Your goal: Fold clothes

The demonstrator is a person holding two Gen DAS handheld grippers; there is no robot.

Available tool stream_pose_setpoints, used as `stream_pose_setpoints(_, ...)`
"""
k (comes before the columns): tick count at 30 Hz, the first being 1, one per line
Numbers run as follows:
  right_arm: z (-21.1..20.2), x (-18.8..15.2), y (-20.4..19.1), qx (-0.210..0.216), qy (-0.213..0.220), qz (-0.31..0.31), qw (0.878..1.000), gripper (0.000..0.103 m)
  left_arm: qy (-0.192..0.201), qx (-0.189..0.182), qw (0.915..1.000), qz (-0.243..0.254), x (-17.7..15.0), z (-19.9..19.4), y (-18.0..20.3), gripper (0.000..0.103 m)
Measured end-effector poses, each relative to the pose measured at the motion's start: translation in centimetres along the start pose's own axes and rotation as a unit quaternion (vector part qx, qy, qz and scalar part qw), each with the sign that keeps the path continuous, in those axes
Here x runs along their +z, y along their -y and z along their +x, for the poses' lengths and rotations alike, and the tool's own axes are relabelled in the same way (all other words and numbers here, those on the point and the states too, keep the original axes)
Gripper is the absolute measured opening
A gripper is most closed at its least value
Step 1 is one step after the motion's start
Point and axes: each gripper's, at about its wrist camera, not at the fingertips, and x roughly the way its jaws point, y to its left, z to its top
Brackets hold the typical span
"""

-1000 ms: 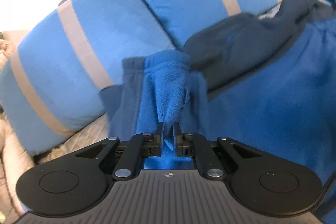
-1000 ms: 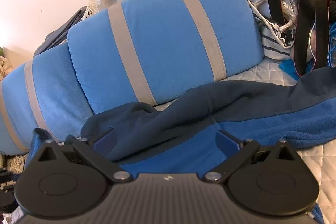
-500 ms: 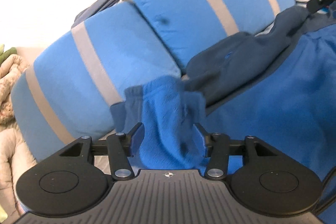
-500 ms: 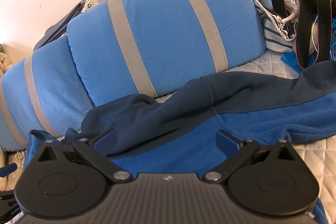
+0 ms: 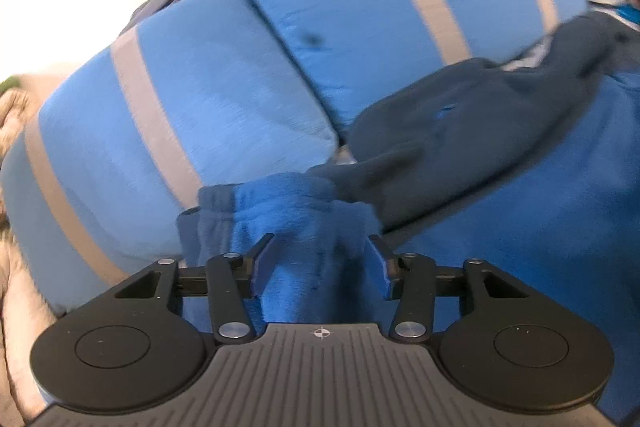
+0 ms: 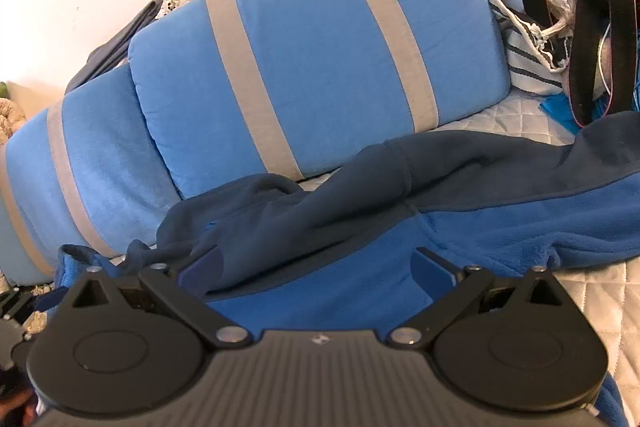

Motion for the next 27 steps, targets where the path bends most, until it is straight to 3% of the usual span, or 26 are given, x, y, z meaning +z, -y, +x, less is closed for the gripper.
stream_pose_setpoints(1,0.0,0.0,0.0,0.0,-0.001,-0.001,1.0,0.103,-0.007,0.003,0.9999,-0.013,0.1,0.3,-0.4,0.024)
stream_pose_setpoints(4,0.2,0.0,-0.2,0.002,-0.003,-0.005,1.0,0.103,-0.016,0.012,0.9982,-0.056,0.2,0.7,-2.0,0.016)
stream_pose_setpoints(11,0.2,-0.2,-0.3,0.007,-0.004,-0.013,1.0,0.103,0.018,0.055,0.9891,-0.135,-0.2,-2.2,-7.7,0.01)
stream_pose_setpoints(14,0.0,-0.2,-0.4,0.018,-0.001,-0.012,1.0,0.103,0.05,0.089,0.975,-0.197,-1.2,-4.7,-13.1,0.01)
stream_pose_setpoints(16,-0.2,-0.3,-0.5,0.027,0.001,-0.016,1.0,0.103,0.086,0.112,0.9572,-0.253,-2.8,-6.8,-17.5,0.01)
stream_pose_setpoints(18,-0.5,-0.5,-0.7,0.035,0.002,-0.02,0.999,0.103,0.13,0.15,0.9255,-0.322,-5.8,-9.8,-21.9,0.01)
stream_pose_setpoints(20,-0.7,-0.5,-0.9,0.045,0.003,-0.024,0.999,0.103,0.172,0.191,0.8828,-0.393,-9.5,-12.7,-26.0,0.01)
stream_pose_setpoints(21,-0.7,-0.6,-1.1,0.051,0.004,-0.026,0.998,0.103,0.186,0.215,0.8544,-0.435,-12.0,-13.8,-27.7,0.01)
stream_pose_setpoints(23,-0.8,-0.6,-1.3,0.061,0.004,-0.03,0.998,0.103,0.194,0.263,0.7866,-0.524,-18.4,-15.8,-30.5,0.01)
stream_pose_setpoints(27,-0.7,-0.9,-1.9,0.079,-0.006,-0.042,0.996,0.103,0.148,0.285,0.6558,-0.683,-32.3,-16.3,-32.5,0.009)
